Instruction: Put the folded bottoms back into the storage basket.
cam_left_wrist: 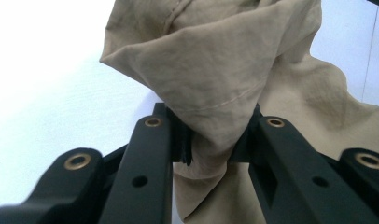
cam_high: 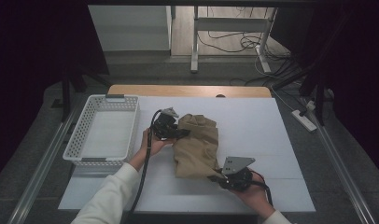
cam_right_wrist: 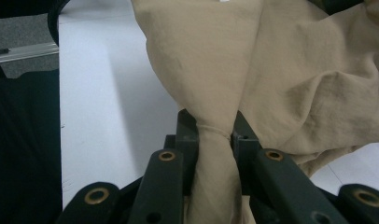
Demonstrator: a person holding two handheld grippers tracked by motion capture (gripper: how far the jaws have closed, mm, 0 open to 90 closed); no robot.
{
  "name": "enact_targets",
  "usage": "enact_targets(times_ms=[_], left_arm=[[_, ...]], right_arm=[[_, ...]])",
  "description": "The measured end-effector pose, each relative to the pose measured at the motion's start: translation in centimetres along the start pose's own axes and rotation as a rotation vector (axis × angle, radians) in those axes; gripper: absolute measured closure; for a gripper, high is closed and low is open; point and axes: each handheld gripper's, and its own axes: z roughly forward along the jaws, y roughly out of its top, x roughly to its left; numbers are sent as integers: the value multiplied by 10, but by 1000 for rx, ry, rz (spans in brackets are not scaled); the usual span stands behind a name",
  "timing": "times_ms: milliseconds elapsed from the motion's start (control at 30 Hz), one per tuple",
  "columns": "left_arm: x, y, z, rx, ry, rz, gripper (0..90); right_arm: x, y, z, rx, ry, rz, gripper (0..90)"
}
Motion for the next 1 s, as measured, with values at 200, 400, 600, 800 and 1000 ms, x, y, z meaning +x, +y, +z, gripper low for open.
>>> enact_targets(times_ms=[200, 400, 600, 800, 1000], left_arm=[[-1, 1, -2, -5, 4, 3, 745], [-2, 2, -7, -13, 4, 9, 745], [-3, 4, -12, -21, 7, 17, 746], [-5, 6, -19, -35, 12, 23, 746], [-7, 8, -27, -55, 19, 28, 746]], right_arm=[[0, 0, 0, -2, 0, -2, 776], [0, 1, -1, -10, -4, -1, 776], [0, 2, -3, -21, -5, 3, 777], [0, 3, -4, -38, -7, 3, 777], [0, 6, -5, -54, -11, 10, 777]])
